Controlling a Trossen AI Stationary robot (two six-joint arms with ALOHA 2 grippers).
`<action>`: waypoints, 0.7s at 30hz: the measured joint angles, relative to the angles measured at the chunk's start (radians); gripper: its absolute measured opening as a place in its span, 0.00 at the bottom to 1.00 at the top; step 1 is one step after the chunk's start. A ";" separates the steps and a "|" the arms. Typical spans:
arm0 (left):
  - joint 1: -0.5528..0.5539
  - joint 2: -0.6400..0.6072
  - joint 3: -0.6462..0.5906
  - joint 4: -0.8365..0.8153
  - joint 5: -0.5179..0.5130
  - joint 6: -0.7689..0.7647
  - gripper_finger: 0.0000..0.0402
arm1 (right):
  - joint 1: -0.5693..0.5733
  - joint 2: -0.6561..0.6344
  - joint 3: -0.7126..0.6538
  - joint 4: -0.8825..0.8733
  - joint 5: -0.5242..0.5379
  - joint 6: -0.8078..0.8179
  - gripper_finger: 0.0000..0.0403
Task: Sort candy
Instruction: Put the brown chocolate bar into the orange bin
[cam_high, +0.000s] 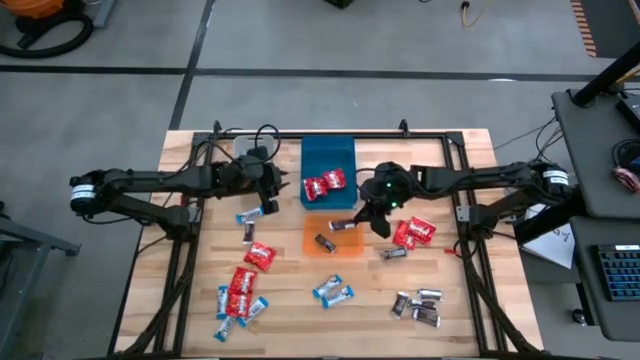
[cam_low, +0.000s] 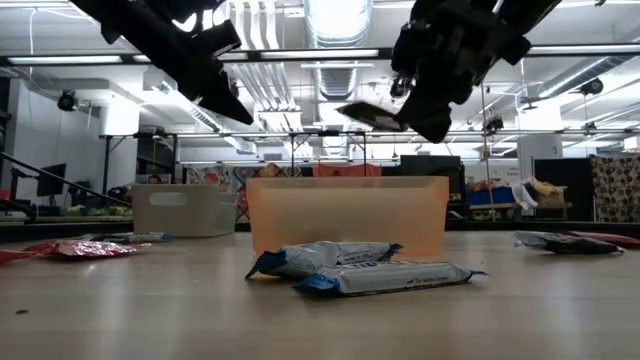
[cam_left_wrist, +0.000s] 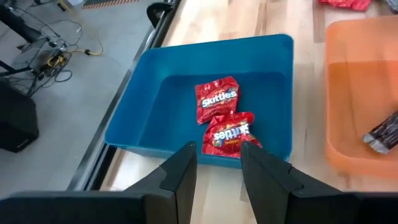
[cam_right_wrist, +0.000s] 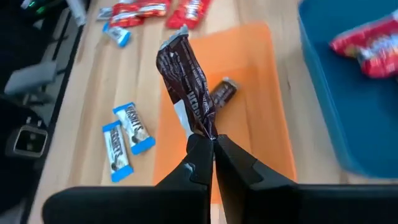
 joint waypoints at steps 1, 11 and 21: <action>0.001 0.000 0.000 -0.007 -0.006 0.009 0.27 | 0.000 0.010 0.000 0.001 0.006 0.026 0.02; 0.008 -0.038 -0.004 -0.079 -0.022 0.091 0.27 | 0.000 0.066 0.003 0.008 0.028 0.214 0.02; 0.075 -0.091 -0.010 0.000 -0.082 0.201 0.27 | -0.012 0.058 0.003 0.006 0.038 0.204 0.07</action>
